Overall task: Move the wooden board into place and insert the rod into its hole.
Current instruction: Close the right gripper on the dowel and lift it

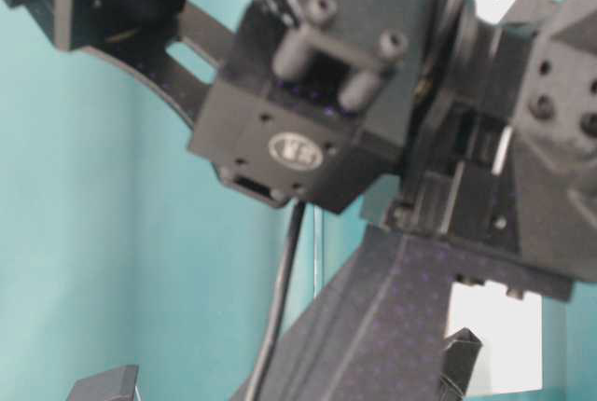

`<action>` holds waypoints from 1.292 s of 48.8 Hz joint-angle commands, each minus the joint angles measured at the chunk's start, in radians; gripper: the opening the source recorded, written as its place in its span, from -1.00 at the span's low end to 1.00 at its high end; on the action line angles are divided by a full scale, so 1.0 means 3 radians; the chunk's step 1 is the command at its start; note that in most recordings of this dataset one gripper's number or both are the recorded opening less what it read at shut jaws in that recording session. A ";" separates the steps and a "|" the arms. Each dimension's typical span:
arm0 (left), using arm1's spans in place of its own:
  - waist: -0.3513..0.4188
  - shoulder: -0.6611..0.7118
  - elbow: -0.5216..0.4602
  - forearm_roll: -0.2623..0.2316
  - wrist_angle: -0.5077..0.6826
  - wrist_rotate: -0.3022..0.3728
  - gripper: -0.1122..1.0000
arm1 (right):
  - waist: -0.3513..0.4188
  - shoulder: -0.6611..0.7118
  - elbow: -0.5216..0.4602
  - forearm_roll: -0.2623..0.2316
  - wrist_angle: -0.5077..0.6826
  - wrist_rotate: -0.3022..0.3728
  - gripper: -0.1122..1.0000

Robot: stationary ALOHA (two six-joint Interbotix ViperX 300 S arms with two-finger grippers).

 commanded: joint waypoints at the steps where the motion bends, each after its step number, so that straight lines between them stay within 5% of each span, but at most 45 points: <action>1: 0.0010 -0.0046 -0.0026 0.0005 -0.0020 0.0000 0.57 | 0.0051 -0.0066 -0.0082 -0.0015 -0.0026 -0.0005 -0.61; 8: 0.0010 -0.0041 -0.0026 0.0005 -0.0020 -0.0005 0.57 | 0.0051 -0.0128 -0.0082 -0.0082 -0.0010 -0.0015 -0.61; 22: 0.0010 -0.0046 -0.0026 0.0005 -0.0005 -0.0015 0.57 | 0.0005 -0.0511 -0.0066 -0.0578 0.0082 -0.0036 -0.61; 50: 0.0010 -0.0041 -0.0046 0.0000 0.0005 -0.0026 0.57 | -0.0378 -0.1483 0.0532 -0.0603 -0.0072 -0.0153 -0.61; 63: 0.0010 -0.0041 -0.0046 0.0000 0.0005 -0.0031 0.57 | -0.0685 -0.2004 0.1191 -0.0603 -0.0588 -0.0184 -0.61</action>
